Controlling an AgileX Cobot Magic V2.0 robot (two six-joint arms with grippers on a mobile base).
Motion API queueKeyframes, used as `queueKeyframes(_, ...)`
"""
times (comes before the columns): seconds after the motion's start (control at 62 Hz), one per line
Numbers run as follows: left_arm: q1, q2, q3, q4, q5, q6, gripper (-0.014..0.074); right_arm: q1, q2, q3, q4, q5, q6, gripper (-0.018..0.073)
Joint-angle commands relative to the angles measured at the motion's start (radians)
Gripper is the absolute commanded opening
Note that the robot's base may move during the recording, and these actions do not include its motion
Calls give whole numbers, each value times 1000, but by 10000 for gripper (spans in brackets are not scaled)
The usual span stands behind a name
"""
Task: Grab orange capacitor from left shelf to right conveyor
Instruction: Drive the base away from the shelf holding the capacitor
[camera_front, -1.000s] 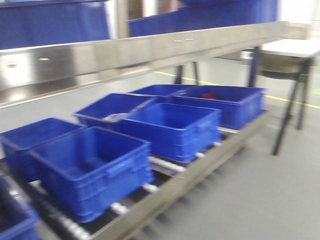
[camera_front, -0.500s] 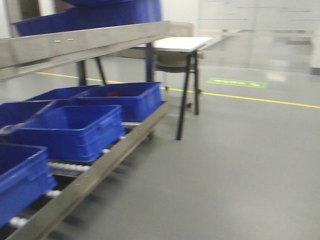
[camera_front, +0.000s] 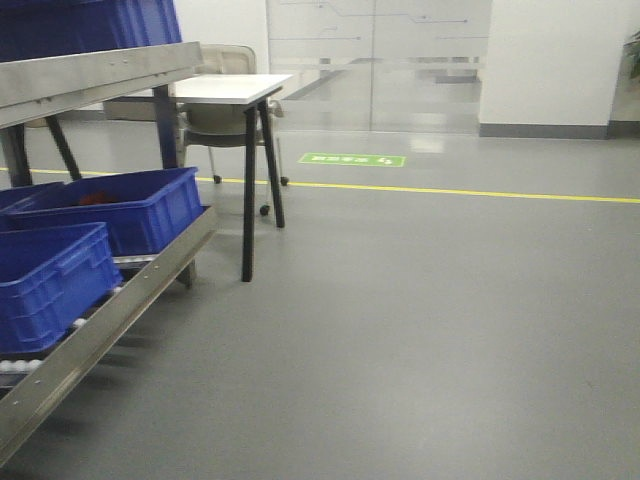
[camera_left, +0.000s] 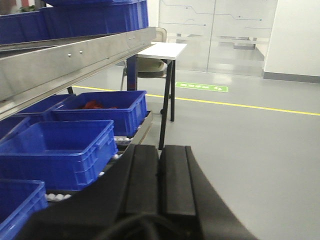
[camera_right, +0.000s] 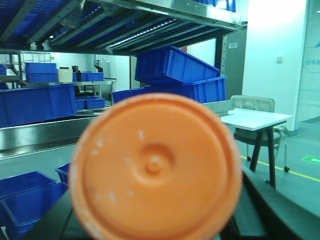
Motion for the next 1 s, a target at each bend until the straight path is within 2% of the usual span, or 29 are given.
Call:
queueKeyframes(0.0,-2,-7,22,-2,-91,-7,-126,1,18,-25,-7,-95,-12,55)
queueKeyframes(0.984,-2,-7,22,-2,-91,-7,-126,1,18,-25,-7,-95,-12,55)
